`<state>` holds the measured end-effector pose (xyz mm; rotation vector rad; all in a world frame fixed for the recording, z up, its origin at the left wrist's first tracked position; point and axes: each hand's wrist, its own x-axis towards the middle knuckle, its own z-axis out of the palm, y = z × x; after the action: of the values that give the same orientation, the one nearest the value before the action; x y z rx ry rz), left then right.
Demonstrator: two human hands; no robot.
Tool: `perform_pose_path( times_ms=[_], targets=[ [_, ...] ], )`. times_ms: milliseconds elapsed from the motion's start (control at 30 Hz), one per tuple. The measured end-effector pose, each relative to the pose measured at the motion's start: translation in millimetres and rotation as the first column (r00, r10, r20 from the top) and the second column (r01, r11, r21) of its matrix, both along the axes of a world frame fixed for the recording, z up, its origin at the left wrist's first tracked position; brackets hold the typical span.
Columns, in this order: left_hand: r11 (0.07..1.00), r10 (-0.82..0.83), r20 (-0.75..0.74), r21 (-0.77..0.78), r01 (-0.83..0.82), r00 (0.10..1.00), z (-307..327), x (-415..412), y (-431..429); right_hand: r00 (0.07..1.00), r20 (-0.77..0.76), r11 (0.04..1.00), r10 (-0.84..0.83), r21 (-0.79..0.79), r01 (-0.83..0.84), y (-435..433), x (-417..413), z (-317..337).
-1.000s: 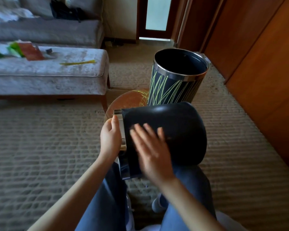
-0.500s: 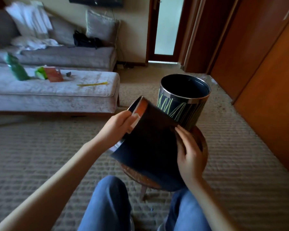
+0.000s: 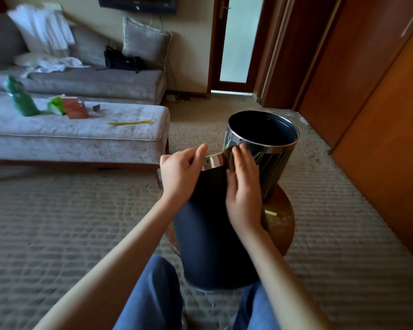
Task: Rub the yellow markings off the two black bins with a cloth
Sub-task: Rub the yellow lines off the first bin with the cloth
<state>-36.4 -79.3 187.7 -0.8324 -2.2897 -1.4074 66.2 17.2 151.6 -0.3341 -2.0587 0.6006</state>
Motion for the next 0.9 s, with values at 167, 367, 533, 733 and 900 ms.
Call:
perform_pose_path(
  times_ms=[167, 367, 533, 733, 900],
  targets=[
    [0.989, -0.143, -0.011, 0.030, 0.143, 0.990, -4.2, -9.8, -10.8, 0.990, 0.116, 0.672, 0.075, -0.740, 0.036, 80.5, -14.1, 1.5],
    [0.948, -0.209, 0.032, -0.236, 0.211, 0.977, 9.4, -12.5, 0.3, 0.995, 0.013, 0.834, -0.094, -0.545, 0.086, 47.3, -1.2, 1.0],
    [0.954, -0.155, -0.012, -0.261, 0.147, 0.988, 8.1, -14.2, 16.7, 0.983, 0.178, 0.966, -0.042, 0.260, -0.005, -22.7, 29.3, -28.9],
    [0.955, -0.189, 0.024, -0.227, 0.190, 0.982, 9.9, -17.9, 22.2, 0.891, 0.454, 0.563, 0.016, 0.732, -0.384, -50.1, 49.9, -64.1],
    [0.961, -0.206, 0.054, -0.176, 0.212, 0.977, 7.9, -28.4, 15.9, 0.957, 0.289, 0.948, 0.015, 0.299, -0.105, 13.5, 50.3, -36.5]
  ],
)
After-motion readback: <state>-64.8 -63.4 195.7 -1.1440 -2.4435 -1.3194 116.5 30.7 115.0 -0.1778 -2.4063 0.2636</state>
